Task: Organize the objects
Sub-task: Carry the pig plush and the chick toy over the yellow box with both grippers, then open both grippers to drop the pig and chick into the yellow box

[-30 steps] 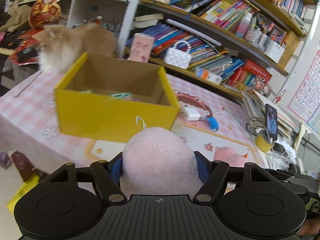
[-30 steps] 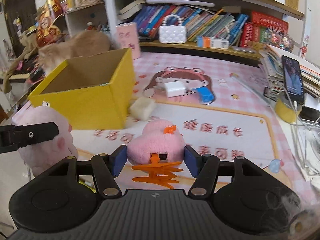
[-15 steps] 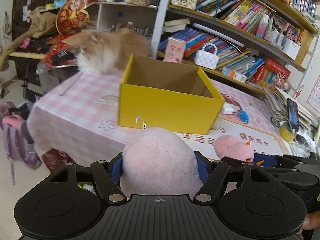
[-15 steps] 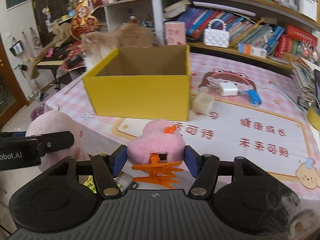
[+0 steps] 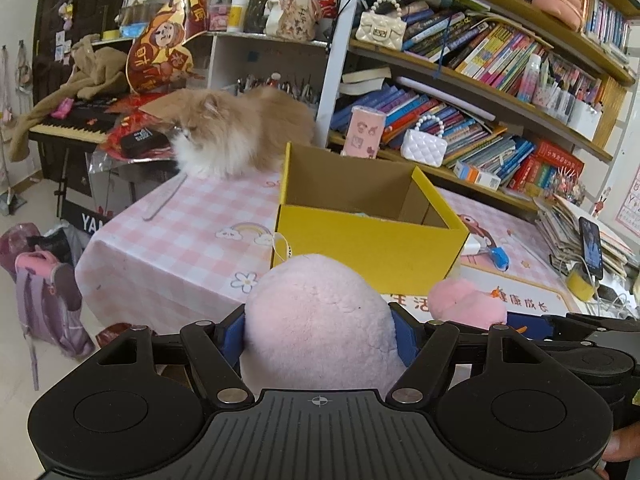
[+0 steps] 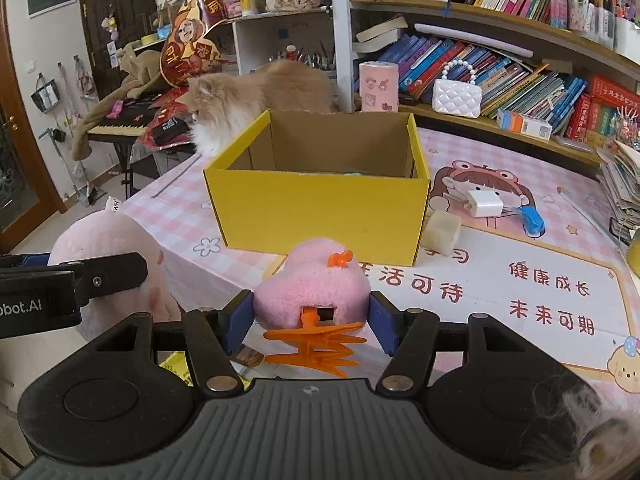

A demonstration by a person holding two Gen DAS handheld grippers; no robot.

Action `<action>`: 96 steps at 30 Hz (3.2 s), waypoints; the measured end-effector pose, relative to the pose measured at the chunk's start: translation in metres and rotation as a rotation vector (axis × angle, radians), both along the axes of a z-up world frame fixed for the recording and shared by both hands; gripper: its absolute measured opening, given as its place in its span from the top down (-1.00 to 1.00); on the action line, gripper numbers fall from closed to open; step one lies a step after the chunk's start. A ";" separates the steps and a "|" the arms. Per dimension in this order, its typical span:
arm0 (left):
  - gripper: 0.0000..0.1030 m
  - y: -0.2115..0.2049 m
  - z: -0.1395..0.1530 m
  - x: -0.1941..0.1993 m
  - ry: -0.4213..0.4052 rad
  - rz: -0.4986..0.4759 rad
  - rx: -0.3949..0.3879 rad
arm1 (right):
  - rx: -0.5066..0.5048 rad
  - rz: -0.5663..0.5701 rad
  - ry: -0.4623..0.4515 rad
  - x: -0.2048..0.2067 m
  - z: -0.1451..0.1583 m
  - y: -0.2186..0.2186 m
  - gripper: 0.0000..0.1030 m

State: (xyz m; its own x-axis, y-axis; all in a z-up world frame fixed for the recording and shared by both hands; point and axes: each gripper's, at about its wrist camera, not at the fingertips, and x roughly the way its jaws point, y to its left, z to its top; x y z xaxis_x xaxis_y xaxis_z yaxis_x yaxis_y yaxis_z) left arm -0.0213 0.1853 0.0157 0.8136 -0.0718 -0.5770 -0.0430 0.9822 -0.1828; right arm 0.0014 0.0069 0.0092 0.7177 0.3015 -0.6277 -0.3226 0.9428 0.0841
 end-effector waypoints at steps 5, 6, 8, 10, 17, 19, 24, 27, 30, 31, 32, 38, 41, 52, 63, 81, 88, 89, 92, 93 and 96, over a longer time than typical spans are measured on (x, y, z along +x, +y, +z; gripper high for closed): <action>-0.39 0.004 0.004 0.002 -0.014 -0.008 -0.009 | 0.009 -0.026 0.021 0.001 0.000 0.000 -0.14; -0.39 0.004 0.004 0.003 -0.015 -0.009 -0.009 | 0.009 -0.030 0.023 0.001 -0.001 0.000 -0.14; -0.39 0.004 0.005 0.005 -0.016 -0.012 -0.012 | 0.008 -0.035 0.026 0.001 -0.001 0.000 -0.14; -0.39 0.005 0.006 0.008 -0.020 -0.016 -0.018 | 0.006 -0.037 0.022 0.002 0.000 0.000 -0.14; -0.40 0.002 0.015 0.025 -0.037 -0.019 -0.034 | 0.022 -0.017 0.021 0.013 0.005 0.002 -0.14; -0.40 0.001 0.019 0.032 -0.050 -0.019 -0.034 | 0.024 -0.010 -0.003 0.018 0.012 0.003 -0.14; -0.40 -0.001 0.031 0.059 -0.092 -0.016 -0.033 | 0.024 -0.009 -0.097 0.048 0.036 0.004 -0.14; -0.40 -0.004 0.035 0.083 -0.104 -0.018 -0.008 | 0.009 -0.017 -0.147 0.076 0.047 0.004 -0.14; -0.40 -0.008 0.036 0.107 -0.113 -0.021 0.018 | 0.001 -0.032 -0.188 0.107 0.055 0.001 -0.14; -0.41 -0.010 0.036 0.116 -0.115 -0.021 0.028 | -0.004 -0.035 -0.198 0.117 0.056 0.000 -0.14; -0.41 -0.012 0.035 0.123 -0.115 -0.020 0.037 | -0.010 -0.038 -0.203 0.128 0.056 -0.001 -0.14; -0.41 -0.023 0.018 0.171 -0.065 0.006 0.099 | -0.023 -0.008 -0.122 0.204 0.041 -0.001 -0.14; -0.43 -0.028 0.010 0.187 -0.052 0.018 0.140 | -0.051 0.049 -0.053 0.243 0.028 0.007 -0.14; -0.44 -0.052 -0.008 0.228 0.008 0.003 0.200 | -0.179 0.168 0.058 0.319 -0.010 0.036 -0.14; -0.55 -0.062 0.003 0.225 -0.056 -0.008 0.243 | -0.143 0.139 0.059 0.335 -0.003 0.031 -0.19; -0.72 -0.022 0.037 0.148 -0.117 0.104 0.124 | -0.037 0.045 -0.111 0.221 0.050 0.012 -0.15; -0.79 -0.004 0.035 0.102 -0.113 0.155 0.095 | -0.042 0.041 -0.176 0.153 0.059 0.017 -0.15; -0.79 -0.002 0.033 0.097 -0.110 0.160 0.091 | -0.050 0.040 -0.185 0.143 0.059 0.018 -0.15; -0.79 0.002 0.028 0.081 -0.094 0.168 0.081 | -0.084 0.031 -0.207 0.116 0.053 0.021 -0.15; -0.79 0.002 0.026 0.076 -0.087 0.171 0.080 | -0.092 0.027 -0.207 0.108 0.051 0.022 -0.15; -0.79 0.004 0.020 0.064 -0.068 0.171 0.075 | -0.101 0.010 -0.191 0.087 0.043 0.020 -0.15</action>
